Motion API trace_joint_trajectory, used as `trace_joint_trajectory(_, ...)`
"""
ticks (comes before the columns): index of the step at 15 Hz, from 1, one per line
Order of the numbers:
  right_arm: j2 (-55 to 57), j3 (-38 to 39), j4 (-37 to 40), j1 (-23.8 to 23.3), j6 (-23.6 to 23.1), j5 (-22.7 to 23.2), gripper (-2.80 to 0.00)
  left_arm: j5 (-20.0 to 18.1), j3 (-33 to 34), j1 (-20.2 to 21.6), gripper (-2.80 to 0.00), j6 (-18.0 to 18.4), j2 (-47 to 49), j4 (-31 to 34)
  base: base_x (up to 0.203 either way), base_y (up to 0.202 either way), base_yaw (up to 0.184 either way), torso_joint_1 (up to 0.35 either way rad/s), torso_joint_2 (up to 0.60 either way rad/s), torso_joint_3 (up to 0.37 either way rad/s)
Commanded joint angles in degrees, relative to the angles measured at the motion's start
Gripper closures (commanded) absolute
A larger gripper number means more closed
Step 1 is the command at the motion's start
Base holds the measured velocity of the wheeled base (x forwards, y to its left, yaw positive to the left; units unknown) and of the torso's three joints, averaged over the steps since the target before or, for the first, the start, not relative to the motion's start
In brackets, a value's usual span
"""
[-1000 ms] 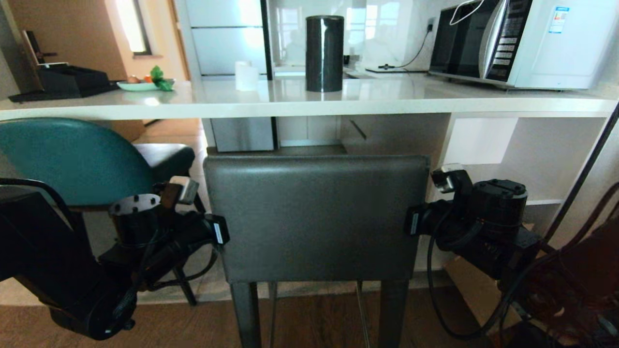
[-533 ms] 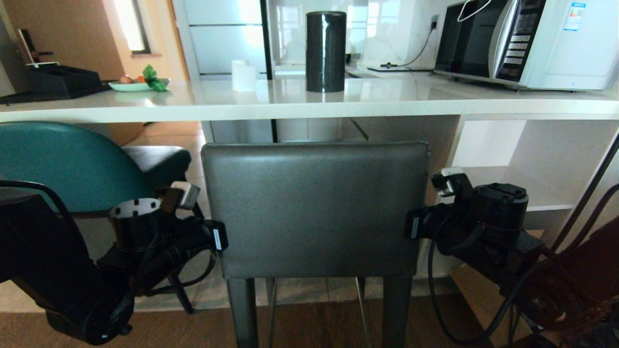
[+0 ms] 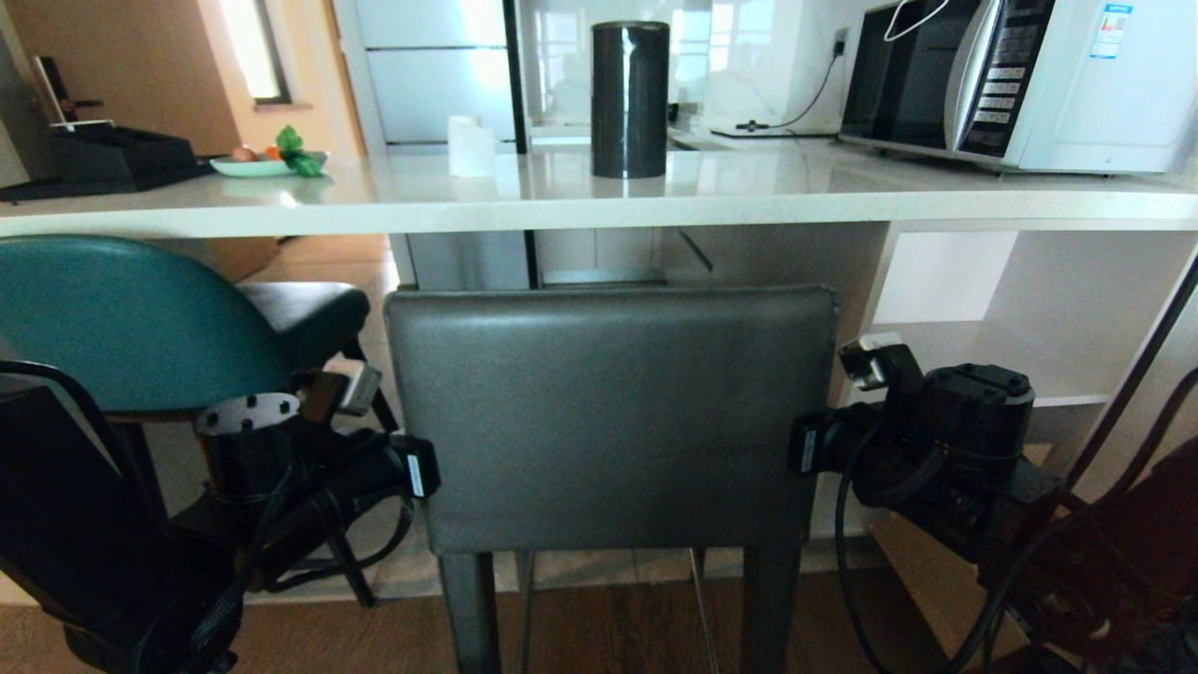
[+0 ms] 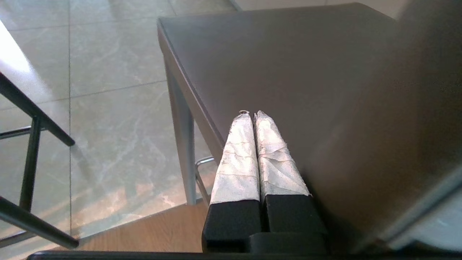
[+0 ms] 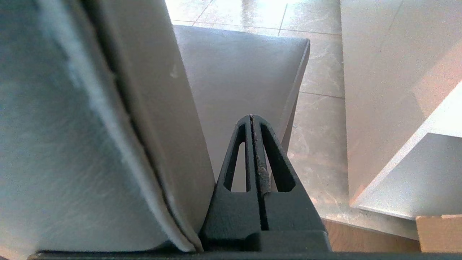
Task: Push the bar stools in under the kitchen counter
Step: Push the gray chair back under the dining table
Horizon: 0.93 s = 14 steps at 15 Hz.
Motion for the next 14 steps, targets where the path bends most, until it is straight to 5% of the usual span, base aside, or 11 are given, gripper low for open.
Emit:
trace_joint_trajectory(1,-0.3,-0.1,-0.7,0.0,0.0,-0.1,0.0,-0.1,0.0,-0.3,0.0,0.2,-0.6,-0.4,0.0,0.0,0.0,0.0,0.0,0.0)
trace_joint_trajectory(11,0.2,-0.2,-0.7,-0.1,0.1,-0.2,0.0,0.0,-1.2,0.0,0.0,0.4,0.0,-0.4,-0.175,0.0,-0.002,0.002,0.0,0.0)
trace_joint_trajectory(14,0.3,-0.1,-0.7,-0.1,0.1,-0.1,0.0,0.0,-0.8,0.2,0.0,0.4,0.5,-0.4,0.0,0.0,0.0,0.0,0.0,0.0)
